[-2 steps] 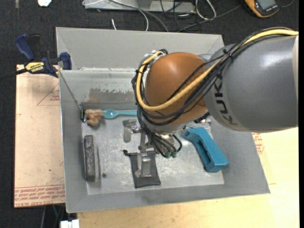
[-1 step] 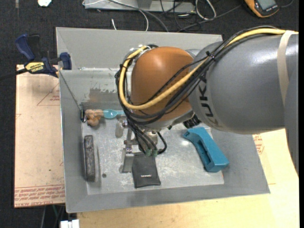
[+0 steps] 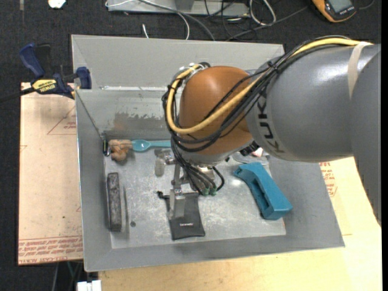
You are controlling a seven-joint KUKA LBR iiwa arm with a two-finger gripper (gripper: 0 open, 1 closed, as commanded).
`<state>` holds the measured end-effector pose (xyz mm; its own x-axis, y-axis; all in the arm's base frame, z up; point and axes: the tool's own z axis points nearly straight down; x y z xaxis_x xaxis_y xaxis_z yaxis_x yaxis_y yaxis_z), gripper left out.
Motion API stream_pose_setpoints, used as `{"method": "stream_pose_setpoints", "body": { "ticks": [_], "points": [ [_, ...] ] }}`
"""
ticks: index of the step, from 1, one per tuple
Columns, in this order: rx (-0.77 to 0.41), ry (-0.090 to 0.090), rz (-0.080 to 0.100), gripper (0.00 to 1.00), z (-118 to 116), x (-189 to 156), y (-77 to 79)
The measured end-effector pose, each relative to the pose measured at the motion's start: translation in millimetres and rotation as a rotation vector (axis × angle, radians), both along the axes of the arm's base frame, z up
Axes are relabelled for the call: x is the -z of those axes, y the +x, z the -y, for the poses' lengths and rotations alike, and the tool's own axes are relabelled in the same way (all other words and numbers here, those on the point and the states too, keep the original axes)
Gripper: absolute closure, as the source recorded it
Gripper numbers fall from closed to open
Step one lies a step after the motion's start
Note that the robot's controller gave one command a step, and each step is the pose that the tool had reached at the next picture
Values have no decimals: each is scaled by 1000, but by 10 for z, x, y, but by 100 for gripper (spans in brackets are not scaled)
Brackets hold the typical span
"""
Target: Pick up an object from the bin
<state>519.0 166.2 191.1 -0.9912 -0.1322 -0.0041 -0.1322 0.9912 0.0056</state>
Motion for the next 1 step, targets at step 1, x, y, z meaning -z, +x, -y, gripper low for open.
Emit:
{"method": "stream_pose_setpoints", "body": {
  "ticks": [1],
  "points": [
    [90, 5, 4, 0, 172, 583, -64]
  ]
}}
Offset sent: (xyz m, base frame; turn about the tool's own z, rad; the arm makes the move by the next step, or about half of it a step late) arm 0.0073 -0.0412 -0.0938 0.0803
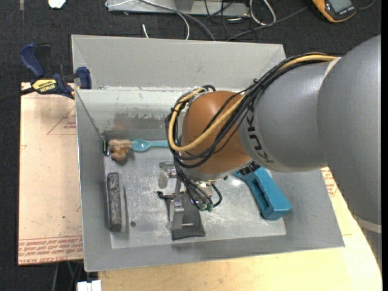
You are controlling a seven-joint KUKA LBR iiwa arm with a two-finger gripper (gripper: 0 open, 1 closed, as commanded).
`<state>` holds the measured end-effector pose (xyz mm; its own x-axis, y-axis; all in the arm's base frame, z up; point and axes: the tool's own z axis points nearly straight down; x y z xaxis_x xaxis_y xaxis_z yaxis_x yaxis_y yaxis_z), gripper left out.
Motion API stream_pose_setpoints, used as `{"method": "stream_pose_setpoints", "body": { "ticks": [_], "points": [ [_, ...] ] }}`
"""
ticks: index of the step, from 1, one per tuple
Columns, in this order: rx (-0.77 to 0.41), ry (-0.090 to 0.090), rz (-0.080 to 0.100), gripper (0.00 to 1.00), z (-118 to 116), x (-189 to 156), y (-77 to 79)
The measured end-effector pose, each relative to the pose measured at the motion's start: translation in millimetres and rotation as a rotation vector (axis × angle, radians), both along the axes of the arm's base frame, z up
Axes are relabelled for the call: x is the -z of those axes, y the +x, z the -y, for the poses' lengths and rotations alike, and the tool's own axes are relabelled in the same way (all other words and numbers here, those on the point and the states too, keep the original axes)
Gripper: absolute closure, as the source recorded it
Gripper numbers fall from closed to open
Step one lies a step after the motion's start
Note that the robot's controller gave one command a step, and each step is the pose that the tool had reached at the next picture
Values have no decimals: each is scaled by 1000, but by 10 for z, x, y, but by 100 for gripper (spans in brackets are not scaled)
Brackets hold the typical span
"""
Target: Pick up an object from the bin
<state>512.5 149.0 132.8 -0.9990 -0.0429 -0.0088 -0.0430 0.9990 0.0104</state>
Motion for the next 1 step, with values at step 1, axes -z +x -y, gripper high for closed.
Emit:
{"method": "stream_pose_setpoints", "body": {
  "ticks": [1],
  "points": [
    [-10, -4, -2, 0, 220, 344, 130]
  ]
}}
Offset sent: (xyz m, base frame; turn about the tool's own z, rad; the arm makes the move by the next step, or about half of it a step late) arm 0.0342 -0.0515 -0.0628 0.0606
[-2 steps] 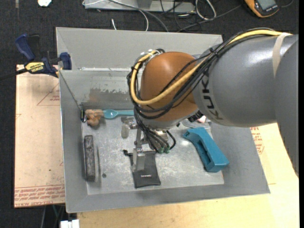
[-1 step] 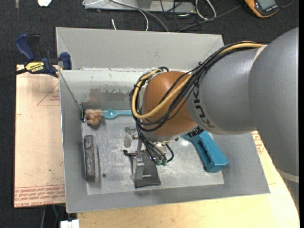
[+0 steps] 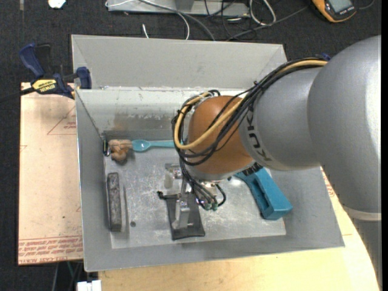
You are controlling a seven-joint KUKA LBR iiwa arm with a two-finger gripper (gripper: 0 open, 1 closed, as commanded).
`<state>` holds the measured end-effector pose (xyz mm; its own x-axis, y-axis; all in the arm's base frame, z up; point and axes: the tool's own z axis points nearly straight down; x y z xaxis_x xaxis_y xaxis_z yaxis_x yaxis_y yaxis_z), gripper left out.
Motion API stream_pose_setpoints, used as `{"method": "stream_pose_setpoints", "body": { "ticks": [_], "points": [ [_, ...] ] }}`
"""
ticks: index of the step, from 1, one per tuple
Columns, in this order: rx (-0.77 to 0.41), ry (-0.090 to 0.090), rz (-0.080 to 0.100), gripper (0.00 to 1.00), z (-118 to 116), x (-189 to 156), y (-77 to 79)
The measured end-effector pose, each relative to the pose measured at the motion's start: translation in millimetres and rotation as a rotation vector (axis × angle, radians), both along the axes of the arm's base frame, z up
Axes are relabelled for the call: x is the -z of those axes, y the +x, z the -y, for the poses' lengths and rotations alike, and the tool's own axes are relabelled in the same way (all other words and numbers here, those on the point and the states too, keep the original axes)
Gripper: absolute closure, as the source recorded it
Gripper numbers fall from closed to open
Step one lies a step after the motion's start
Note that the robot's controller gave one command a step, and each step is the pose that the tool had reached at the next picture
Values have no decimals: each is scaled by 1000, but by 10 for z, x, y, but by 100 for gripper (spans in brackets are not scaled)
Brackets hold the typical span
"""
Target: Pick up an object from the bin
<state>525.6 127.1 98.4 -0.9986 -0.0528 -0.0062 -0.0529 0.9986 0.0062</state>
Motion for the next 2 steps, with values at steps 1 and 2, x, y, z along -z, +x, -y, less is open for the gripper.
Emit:
{"method": "stream_pose_setpoints", "body": {
  "ticks": [1, 2],
  "points": [
    [67, 4, 1, 0, 259, 256, 194],
    [81, 4, 0, 100, 572, 273, 264]
  ]
}}
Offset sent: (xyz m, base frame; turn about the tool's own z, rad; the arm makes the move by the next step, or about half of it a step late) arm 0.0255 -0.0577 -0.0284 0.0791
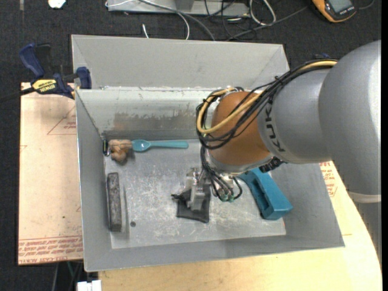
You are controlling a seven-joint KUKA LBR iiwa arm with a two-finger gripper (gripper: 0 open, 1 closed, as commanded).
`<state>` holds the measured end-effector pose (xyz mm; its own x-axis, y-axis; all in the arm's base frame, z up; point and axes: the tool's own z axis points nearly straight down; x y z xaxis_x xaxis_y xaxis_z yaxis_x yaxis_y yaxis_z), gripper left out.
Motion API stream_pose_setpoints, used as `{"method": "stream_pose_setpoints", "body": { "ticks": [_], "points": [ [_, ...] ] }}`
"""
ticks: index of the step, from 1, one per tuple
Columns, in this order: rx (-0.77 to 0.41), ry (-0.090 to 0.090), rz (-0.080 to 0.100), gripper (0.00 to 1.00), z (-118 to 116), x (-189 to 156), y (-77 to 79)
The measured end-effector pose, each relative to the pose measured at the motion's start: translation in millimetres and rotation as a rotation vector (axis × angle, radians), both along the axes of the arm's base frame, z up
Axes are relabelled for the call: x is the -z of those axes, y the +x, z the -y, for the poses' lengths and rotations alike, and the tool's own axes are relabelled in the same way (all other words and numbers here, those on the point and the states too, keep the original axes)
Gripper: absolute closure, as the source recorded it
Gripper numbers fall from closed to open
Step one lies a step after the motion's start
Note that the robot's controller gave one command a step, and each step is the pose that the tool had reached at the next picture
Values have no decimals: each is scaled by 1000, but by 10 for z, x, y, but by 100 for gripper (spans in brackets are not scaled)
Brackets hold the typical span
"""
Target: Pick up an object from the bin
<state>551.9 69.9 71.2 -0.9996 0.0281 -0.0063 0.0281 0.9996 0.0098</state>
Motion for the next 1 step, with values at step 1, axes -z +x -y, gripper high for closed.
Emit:
{"method": "stream_pose_setpoints", "body": {
  "ticks": [1],
  "points": [
    [0, 0, 0, 100, 0, 0, 0]
  ]
}}
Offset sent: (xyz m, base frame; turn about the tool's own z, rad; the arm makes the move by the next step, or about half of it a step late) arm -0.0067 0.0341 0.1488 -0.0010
